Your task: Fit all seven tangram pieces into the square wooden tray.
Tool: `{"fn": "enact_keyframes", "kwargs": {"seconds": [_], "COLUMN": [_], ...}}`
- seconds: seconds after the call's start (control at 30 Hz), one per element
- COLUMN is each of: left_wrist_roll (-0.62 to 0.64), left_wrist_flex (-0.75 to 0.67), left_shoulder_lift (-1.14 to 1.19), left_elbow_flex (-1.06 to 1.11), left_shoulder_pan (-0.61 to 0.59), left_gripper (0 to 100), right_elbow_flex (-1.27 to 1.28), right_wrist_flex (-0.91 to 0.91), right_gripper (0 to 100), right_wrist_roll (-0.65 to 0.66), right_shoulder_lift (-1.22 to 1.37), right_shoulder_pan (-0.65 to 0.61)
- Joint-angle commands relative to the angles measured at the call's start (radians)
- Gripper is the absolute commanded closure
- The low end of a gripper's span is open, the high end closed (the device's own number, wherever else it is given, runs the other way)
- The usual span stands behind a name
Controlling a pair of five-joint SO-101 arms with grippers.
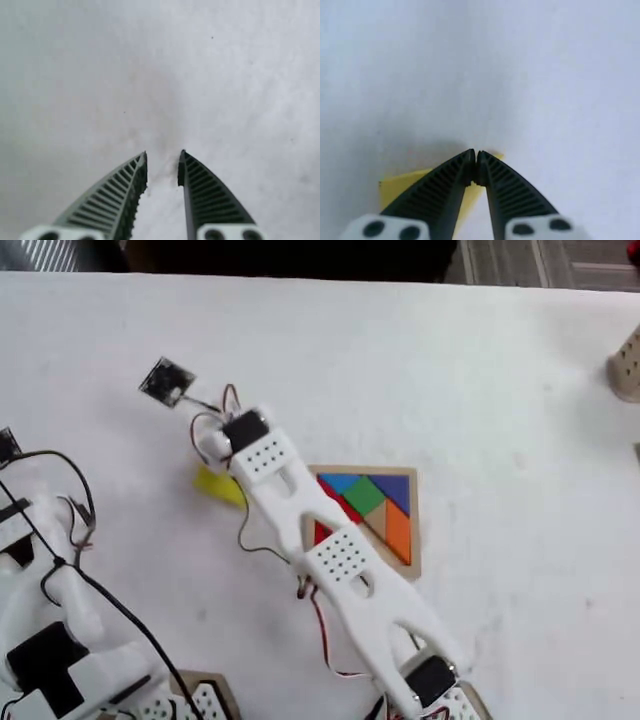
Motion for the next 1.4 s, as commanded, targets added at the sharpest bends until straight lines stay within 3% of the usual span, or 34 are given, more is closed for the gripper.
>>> {"fn": "enact_keyframes", "kwargs": {"seconds": [0.0,0.23,0.5,0.7,0.87,1.37], "left_wrist_roll": [0.011,0.011,0.011,0.011,0.011,0.009], "left_wrist_flex": [-0.011,-0.011,-0.011,-0.011,-0.011,-0.011], "left_shoulder_lift": [-0.047,-0.047,-0.047,-0.047,-0.047,-0.042], "left_elbow_flex": [-0.005,-0.005,-0.005,-0.005,-0.005,-0.005], "left_shoulder_pan": [-0.005,-0.005,-0.005,-0.005,-0.004,0.010], "left_gripper": [87,87,87,87,87,87], "right_elbow_flex": [-0.006,-0.044,-0.040,-0.041,-0.043,-0.028], "right_wrist_flex": [0.165,0.182,0.047,0.041,0.220,0.300], "right_gripper": [98.1,98.1,98.1,98.1,98.1,98.1], "right_wrist_roll": [0.127,0.069,-0.054,-0.041,0.110,0.051], "right_shoulder_lift": [-0.038,-0.077,-0.131,-0.050,-0.024,-0.067], "right_shoulder_pan": [0.022,0.013,0.001,-0.004,0.005,0.007]}}
